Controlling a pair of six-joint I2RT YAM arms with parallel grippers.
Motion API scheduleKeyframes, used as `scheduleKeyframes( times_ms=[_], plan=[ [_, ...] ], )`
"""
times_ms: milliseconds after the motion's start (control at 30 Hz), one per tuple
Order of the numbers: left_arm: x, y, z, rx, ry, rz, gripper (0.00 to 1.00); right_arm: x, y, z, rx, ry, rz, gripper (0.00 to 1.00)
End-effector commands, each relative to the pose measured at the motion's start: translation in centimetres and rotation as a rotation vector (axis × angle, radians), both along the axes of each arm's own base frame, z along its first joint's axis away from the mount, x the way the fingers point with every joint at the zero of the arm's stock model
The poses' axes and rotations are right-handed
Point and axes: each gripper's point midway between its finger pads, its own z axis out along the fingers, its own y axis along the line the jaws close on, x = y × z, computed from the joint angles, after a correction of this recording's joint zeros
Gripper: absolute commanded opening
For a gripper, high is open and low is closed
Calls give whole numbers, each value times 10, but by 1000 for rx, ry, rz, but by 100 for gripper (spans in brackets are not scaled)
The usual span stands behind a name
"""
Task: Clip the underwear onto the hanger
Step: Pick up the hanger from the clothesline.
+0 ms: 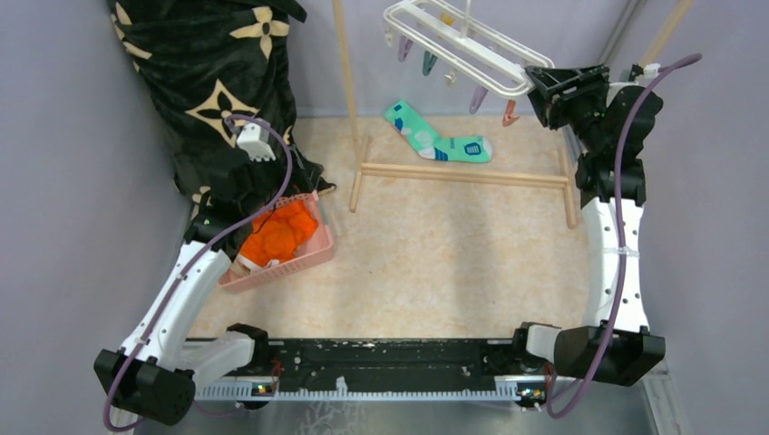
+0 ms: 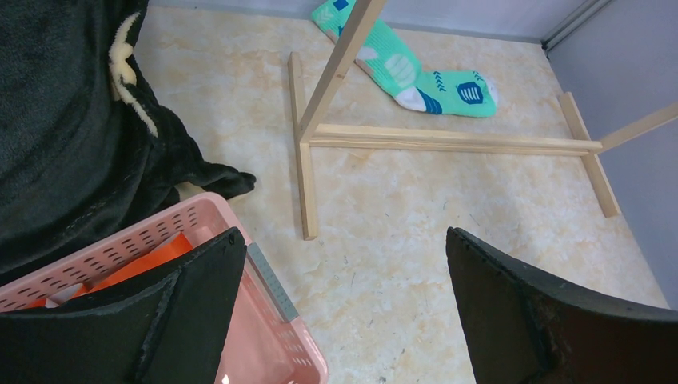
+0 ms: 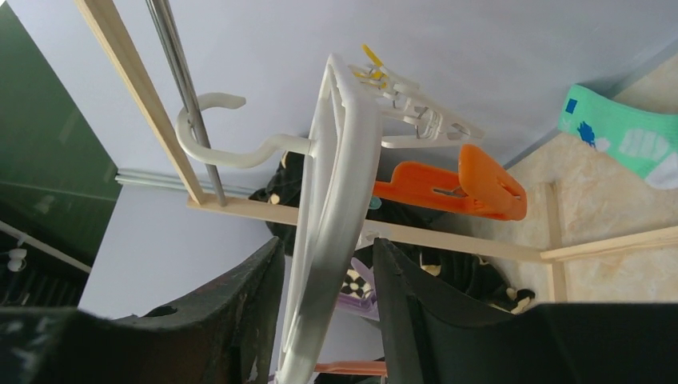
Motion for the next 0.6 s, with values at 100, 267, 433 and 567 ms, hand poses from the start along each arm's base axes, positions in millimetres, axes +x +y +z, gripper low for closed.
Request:
scheduleKeyframes(
  times_ms=[100,267,433,567],
  plan=[
    [1,1,7,-3,-34,-5,100,0,6,19,-11,-87,54,43],
    [0,2,7,2,-32,0,100,4,10,21,-27,-103,84,34],
    [3,-1,5,9,-26,-17,100,8,14,25,-67,-157,125,21],
    [9,-6,5,19,-18,-40,100,12,15,31,-132,-199,132,15]
  ],
)
